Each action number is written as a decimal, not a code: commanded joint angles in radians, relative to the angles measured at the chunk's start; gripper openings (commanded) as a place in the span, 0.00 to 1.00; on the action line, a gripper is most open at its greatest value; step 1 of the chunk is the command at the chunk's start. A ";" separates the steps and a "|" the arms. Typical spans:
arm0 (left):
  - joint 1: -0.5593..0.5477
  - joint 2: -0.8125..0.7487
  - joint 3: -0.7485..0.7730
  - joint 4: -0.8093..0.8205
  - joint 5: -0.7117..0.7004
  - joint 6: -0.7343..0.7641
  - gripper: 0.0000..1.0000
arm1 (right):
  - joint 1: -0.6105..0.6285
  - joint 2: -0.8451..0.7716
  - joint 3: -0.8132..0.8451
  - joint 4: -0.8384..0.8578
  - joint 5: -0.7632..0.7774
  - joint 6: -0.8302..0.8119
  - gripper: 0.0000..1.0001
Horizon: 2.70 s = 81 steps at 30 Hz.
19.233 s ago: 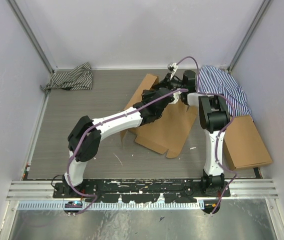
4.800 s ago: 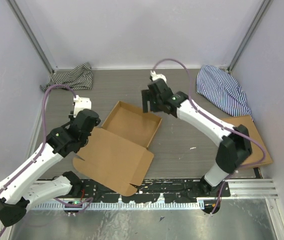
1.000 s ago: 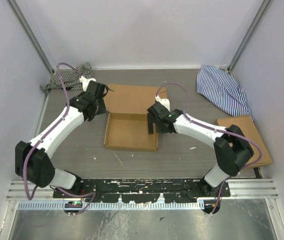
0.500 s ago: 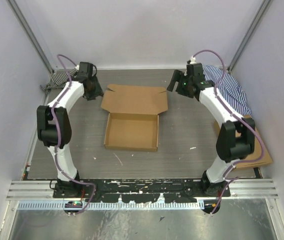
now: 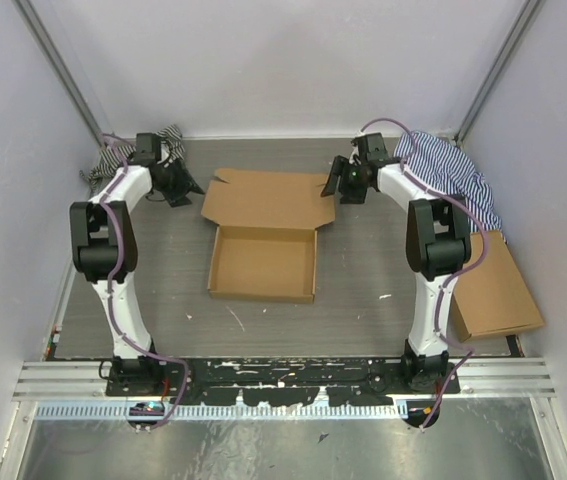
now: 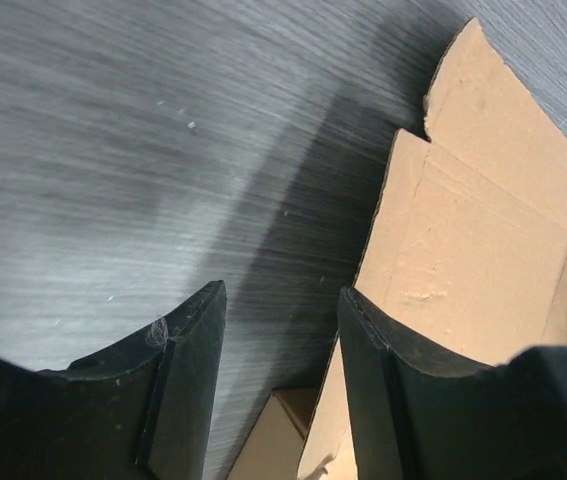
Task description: Fold the paper box
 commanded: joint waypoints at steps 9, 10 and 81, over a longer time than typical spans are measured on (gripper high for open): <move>-0.012 0.138 0.157 -0.010 0.085 0.019 0.52 | -0.002 0.122 0.206 0.044 -0.162 -0.013 0.53; -0.014 0.144 0.173 -0.023 0.081 0.026 0.52 | -0.002 0.129 0.217 0.039 -0.166 -0.012 0.52; -0.133 -0.094 0.116 0.002 -0.075 0.191 0.00 | 0.052 -0.003 0.196 -0.005 -0.020 -0.083 0.10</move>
